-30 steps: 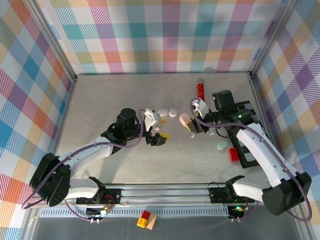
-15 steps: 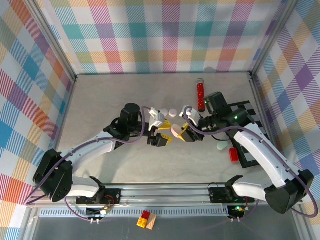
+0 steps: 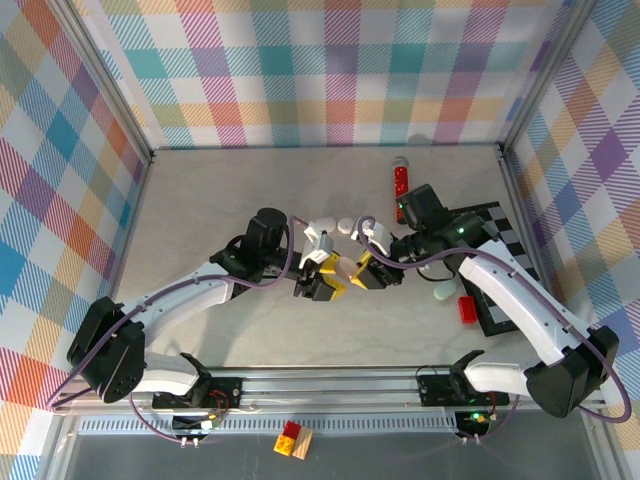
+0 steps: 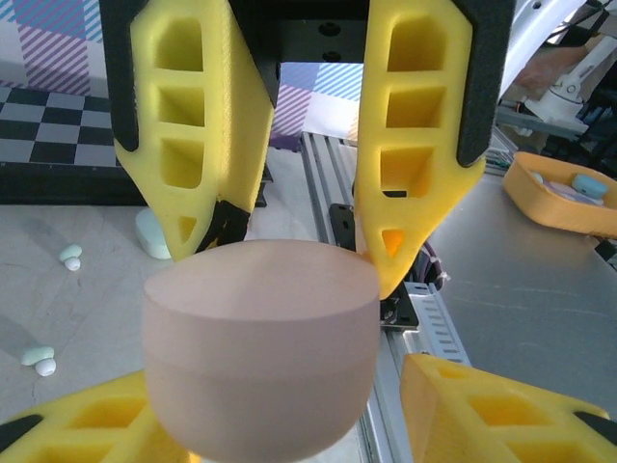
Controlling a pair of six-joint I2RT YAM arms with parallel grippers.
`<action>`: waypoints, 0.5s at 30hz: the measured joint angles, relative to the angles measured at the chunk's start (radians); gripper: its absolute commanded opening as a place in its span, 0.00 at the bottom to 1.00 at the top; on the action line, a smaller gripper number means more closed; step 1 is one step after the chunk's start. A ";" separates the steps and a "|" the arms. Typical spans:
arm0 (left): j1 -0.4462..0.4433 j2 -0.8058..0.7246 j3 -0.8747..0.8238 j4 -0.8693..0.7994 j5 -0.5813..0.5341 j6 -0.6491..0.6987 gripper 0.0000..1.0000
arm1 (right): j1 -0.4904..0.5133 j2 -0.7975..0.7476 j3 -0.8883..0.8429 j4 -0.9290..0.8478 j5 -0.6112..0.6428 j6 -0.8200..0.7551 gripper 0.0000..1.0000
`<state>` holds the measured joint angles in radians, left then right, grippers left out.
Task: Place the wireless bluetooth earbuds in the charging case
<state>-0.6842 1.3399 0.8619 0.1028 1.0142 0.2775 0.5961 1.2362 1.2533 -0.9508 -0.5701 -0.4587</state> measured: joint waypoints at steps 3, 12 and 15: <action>-0.001 0.000 0.001 0.000 0.001 -0.002 0.52 | 0.003 0.000 0.003 -0.005 -0.001 -0.003 0.31; -0.002 0.002 0.008 0.005 0.006 -0.031 0.51 | 0.014 0.000 0.005 -0.010 0.000 -0.003 0.31; -0.002 0.003 0.011 0.005 0.006 -0.045 0.48 | 0.014 0.000 0.005 -0.011 0.000 -0.003 0.31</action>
<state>-0.6861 1.3430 0.8730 0.1074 1.0206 0.2325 0.6102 1.2362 1.2587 -0.9615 -0.5697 -0.4622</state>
